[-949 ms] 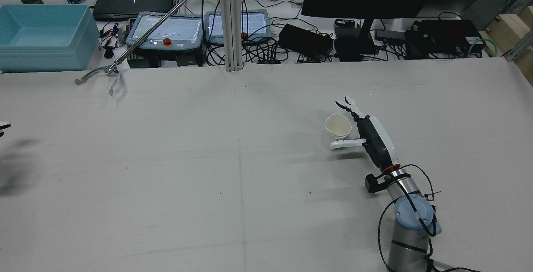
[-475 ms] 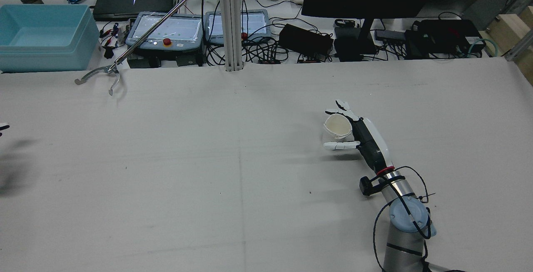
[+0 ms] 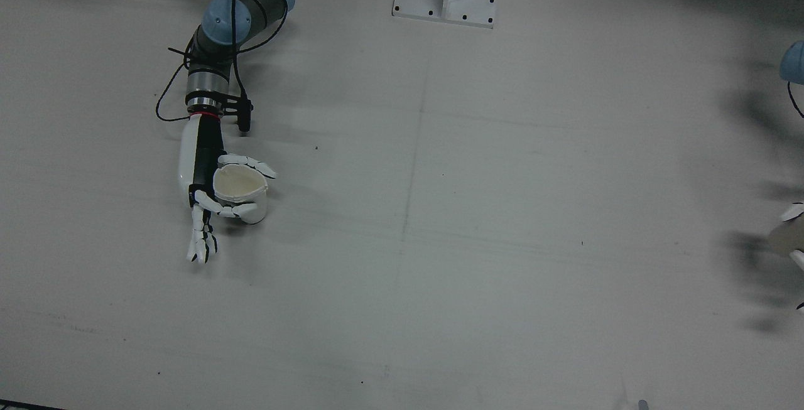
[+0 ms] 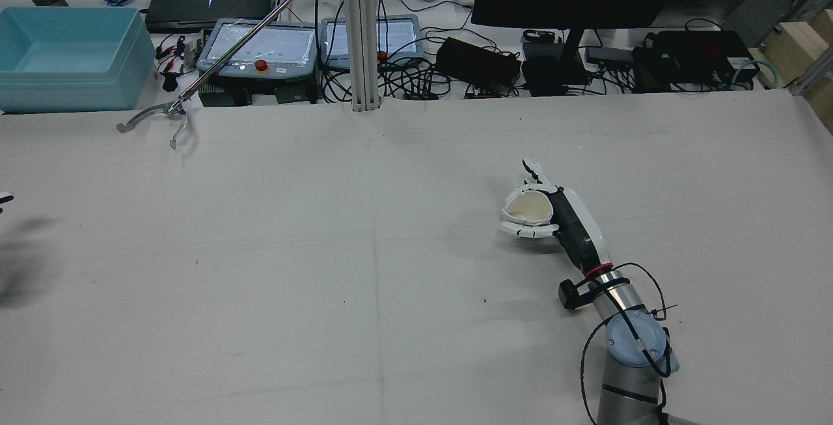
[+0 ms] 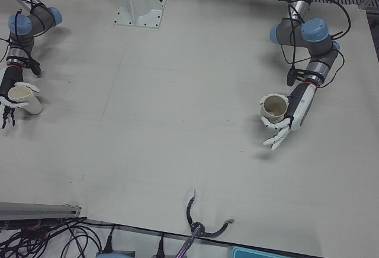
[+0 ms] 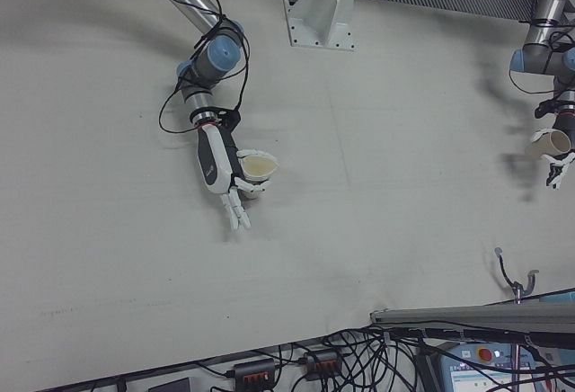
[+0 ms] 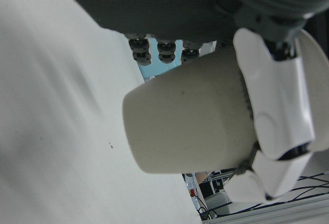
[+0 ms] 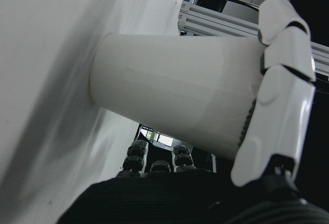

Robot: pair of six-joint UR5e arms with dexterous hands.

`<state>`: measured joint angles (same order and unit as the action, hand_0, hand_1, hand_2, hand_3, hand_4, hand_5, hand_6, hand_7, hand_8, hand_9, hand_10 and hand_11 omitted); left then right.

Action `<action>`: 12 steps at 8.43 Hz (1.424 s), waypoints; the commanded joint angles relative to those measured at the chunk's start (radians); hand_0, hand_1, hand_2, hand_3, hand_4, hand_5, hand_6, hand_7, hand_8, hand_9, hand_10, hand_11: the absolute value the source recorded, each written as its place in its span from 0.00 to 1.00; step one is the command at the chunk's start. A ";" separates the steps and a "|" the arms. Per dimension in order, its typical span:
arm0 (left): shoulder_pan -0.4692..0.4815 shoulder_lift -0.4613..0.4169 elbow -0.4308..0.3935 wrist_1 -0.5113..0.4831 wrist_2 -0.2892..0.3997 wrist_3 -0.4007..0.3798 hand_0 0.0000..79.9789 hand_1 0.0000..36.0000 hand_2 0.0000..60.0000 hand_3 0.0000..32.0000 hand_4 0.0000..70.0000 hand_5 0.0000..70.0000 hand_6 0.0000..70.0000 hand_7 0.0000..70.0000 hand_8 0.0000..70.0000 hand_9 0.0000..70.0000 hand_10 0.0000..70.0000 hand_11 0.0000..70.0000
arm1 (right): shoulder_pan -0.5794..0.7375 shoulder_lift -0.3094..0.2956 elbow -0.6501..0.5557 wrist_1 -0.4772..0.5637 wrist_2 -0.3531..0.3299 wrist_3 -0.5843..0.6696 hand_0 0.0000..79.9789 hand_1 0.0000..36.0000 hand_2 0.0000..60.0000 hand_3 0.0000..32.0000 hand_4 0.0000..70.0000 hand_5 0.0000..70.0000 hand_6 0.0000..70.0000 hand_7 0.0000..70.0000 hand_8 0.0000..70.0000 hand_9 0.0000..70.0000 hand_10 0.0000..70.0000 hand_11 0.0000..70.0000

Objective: Pour water
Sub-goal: 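Lift both cups, left hand cup toward the table middle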

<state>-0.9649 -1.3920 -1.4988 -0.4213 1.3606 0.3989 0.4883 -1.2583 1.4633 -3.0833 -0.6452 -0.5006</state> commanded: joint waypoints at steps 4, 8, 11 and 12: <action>0.012 -0.021 -0.128 0.073 0.015 -0.029 0.62 1.00 1.00 0.00 0.76 1.00 0.21 0.28 0.09 0.13 0.09 0.15 | 0.030 -0.010 0.115 -0.006 -0.011 0.002 0.73 0.70 0.48 0.00 0.73 0.70 0.13 0.18 0.02 0.05 0.08 0.14; 0.162 -0.262 -0.135 0.243 0.015 -0.002 0.62 1.00 1.00 0.00 0.89 1.00 0.26 0.35 0.12 0.17 0.10 0.17 | 0.096 -0.032 0.320 -0.135 -0.024 -0.059 0.74 0.83 0.64 0.00 0.45 0.90 0.17 0.25 0.02 0.05 0.06 0.12; 0.273 -0.493 -0.130 0.378 0.015 0.081 0.64 0.99 1.00 0.00 0.97 1.00 0.27 0.38 0.14 0.19 0.11 0.18 | 0.107 -0.050 0.432 -0.150 -0.024 -0.146 0.72 0.83 0.68 0.00 0.32 0.91 0.16 0.26 0.02 0.05 0.05 0.11; 0.319 -0.562 -0.130 0.415 0.015 0.109 0.64 1.00 1.00 0.00 0.95 1.00 0.27 0.37 0.13 0.19 0.11 0.19 | 0.107 -0.041 0.483 -0.150 -0.027 -0.253 0.68 0.76 0.67 0.00 0.26 0.92 0.17 0.29 0.02 0.06 0.05 0.11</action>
<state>-0.7427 -1.7930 -1.6320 -0.1064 1.3769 0.4573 0.5913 -1.3045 1.8502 -3.2260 -0.6686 -0.6078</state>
